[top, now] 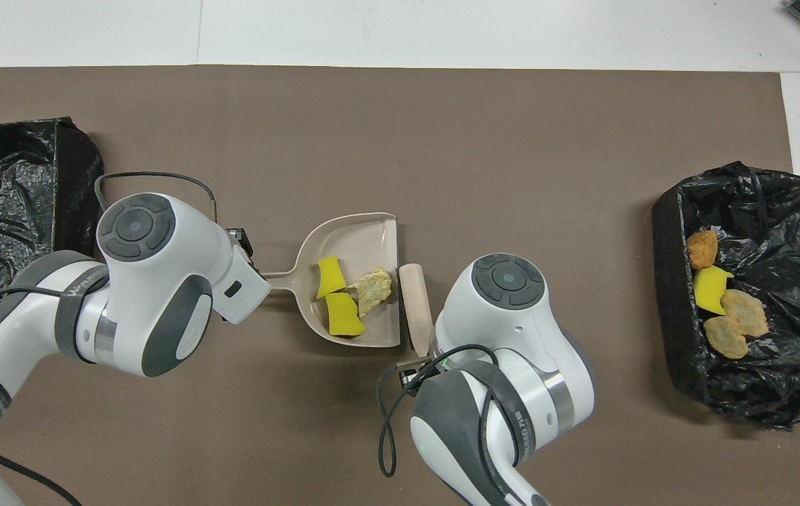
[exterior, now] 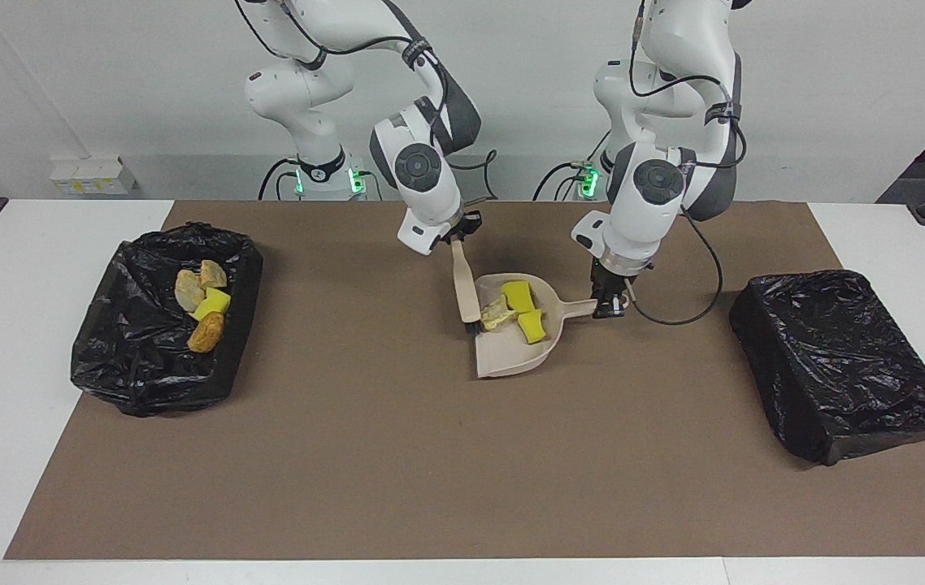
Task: Sweep and dump trash in bin
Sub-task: 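Carry the dustpan with the left gripper while the right gripper drops the brush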
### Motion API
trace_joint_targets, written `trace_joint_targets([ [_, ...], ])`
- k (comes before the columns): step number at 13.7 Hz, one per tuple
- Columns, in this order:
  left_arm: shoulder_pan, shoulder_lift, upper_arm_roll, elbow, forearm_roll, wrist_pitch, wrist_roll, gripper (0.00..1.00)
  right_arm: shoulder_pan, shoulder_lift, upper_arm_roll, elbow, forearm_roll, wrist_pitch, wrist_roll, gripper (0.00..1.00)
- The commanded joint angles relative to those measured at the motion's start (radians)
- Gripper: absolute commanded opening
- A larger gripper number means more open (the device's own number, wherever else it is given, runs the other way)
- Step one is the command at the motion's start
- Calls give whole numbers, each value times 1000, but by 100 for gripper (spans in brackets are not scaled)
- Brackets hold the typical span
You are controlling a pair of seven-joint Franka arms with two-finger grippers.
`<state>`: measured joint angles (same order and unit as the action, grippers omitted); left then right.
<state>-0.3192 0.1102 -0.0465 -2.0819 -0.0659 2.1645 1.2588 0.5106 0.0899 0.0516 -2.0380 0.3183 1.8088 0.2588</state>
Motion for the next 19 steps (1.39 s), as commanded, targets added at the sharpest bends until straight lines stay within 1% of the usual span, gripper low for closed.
trace_joint_targets([
  [1, 51, -38, -7, -17, -74, 9, 85, 0, -37, -31, 5, 50, -68, -110, 23, 0],
  [3, 90, -40, -7, 2, -130, -27, 149, 0, -37, -56, 10, 38, -71, -158, 42, 0],
  [5, 135, -55, -9, 3, -173, -55, 213, 0, -31, -103, 17, -39, -49, -126, 114, 0],
  [7, 179, -81, -7, 10, -213, -96, 275, 0, -8, -160, 19, -120, -25, -114, 129, 0],
  [8, 196, -92, -7, 23, -218, -119, 290, 0, 3, -182, 19, -146, 14, -112, 137, 0],
  [9, 204, -95, -6, 54, -216, -159, 292, 0, 11, -183, 19, -151, 57, -100, 170, 0],
  [11, 225, -84, -1, 129, -213, -242, 295, 0, 40, -179, 19, -149, 82, -44, 214, 0],
  [14, 311, -63, -1, 189, -201, -301, 370, 0, 106, -133, 19, -152, 84, 59, 243, 0],
  [15, 343, -55, 0, 207, -198, -320, 396, 0, 111, -122, 20, -152, 84, 84, 250, 0],
  [16, 371, -44, 0, 226, -187, -334, 421, 0, 114, -113, 20, -154, 84, 84, 241, 0],
  [17, 394, -34, 0, 246, -174, -348, 436, 0, 138, -108, 19, -163, 82, 83, 238, 0],
  [19, 422, -20, 0, 285, -108, -357, 448, 0, 147, -92, 19, -185, 81, 99, 241, 0],
])
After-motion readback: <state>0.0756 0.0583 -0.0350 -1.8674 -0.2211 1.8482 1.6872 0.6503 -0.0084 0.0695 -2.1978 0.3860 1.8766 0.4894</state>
